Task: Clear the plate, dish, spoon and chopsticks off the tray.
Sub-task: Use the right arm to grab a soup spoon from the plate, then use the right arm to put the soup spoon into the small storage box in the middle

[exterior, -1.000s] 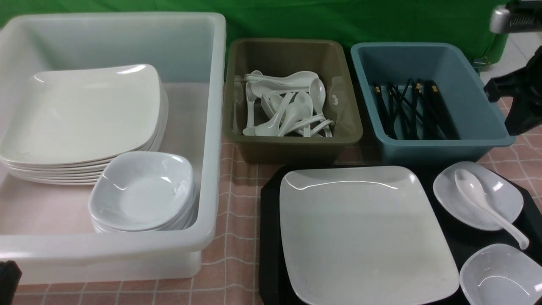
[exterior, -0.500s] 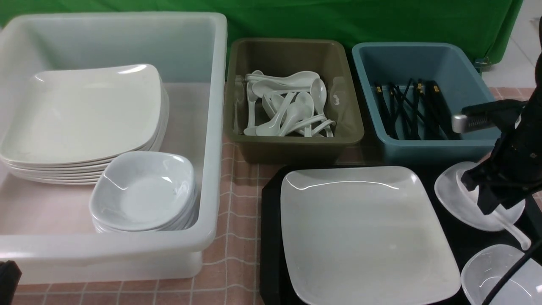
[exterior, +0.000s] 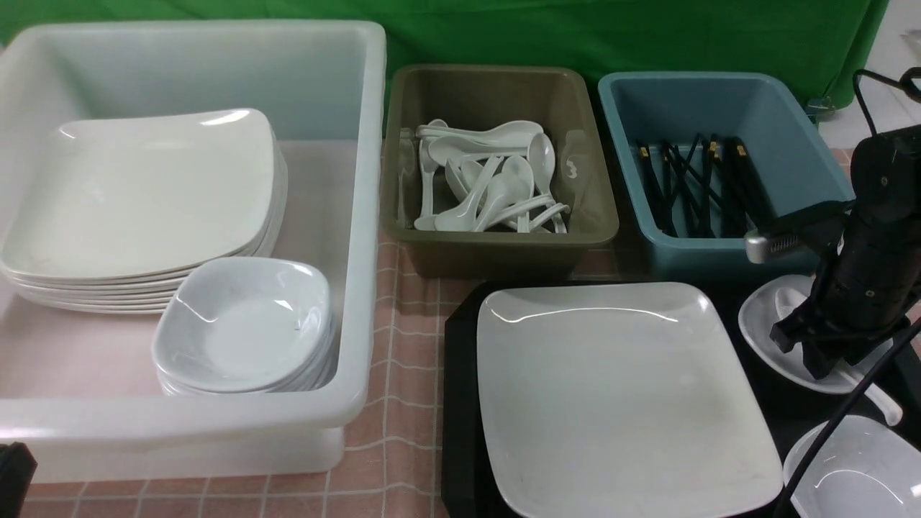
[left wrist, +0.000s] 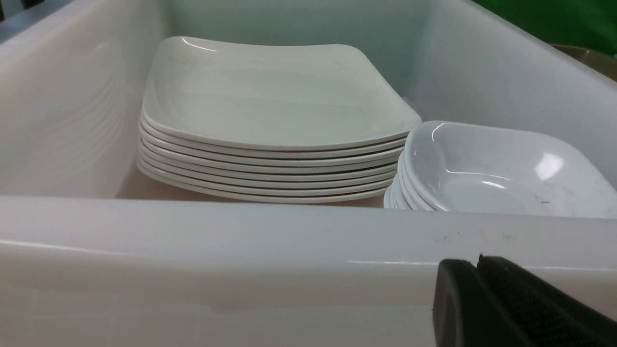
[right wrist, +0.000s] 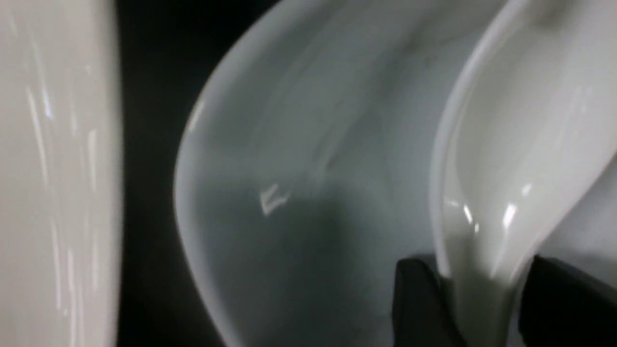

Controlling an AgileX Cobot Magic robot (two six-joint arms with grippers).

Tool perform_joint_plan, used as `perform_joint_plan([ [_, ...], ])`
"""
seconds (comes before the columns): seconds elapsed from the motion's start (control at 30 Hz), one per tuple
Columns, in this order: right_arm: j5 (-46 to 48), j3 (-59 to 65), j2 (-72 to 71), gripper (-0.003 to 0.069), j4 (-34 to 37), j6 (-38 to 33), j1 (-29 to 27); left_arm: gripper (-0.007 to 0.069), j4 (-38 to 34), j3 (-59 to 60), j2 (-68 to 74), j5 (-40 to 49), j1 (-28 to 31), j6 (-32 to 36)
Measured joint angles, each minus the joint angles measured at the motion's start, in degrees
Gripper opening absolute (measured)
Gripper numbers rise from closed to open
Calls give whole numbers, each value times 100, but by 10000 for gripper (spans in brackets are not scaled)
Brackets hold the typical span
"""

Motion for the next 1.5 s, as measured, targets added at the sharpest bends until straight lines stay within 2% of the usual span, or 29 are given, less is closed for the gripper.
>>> perform_joint_plan([
  [0.07,6,0,8,290,0,0,0,21,0,0,0,0,0,0],
  [0.13,149,-16,8,218,0,-66,0,21,0,0,0,0,0,0],
  [0.33,829,-225,-170,219,166,-104,7,21,0,0,0,0,0,0],
  [0.4,1360,-313,-477,219,333,-104,60,21,0,0,0,0,0,0],
  [0.47,1855,-317,-752,219,672,-84,134,21,0,0,0,0,0,0],
  [0.63,1862,-372,-1314,219,1905,-210,638,21,0,0,0,-3,0,0],
  [0.7,1789,-429,-1419,219,2136,-290,838,21,0,0,0,-3,0,0],
  [0.83,507,-857,-1487,219,2446,-421,1524,21,0,0,0,-3,0,-11],
  [0.93,-1092,-1268,-1223,219,2488,-430,1903,21,0,0,0,-3,0,-11],
  [1.13,-3225,-1962,-225,219,2508,-344,2027,21,0,0,0,-3,0,-11],
  [1.23,-3656,-2090,157,244,2508,-292,2027,21,0,0,0,-3,0,-11],
  [1.27,-3859,-2160,482,313,2508,-258,2027,21,0,0,0,-3,0,-11],
  [1.3,-3873,-2175,537,321,2508,-247,2027,21,0,0,0,-3,0,-11],
  [1.4,-3730,-2192,749,456,2508,-216,2027,21,0,0,0,-3,0,-11],
  [1.43,-3540,-2192,749,486,2508,-216,2027,21,0,0,0,-3,0,-11],
  [1.5,-3347,-2192,706,501,2508,-211,2027,21,0,0,0,-3,0,-11],
])
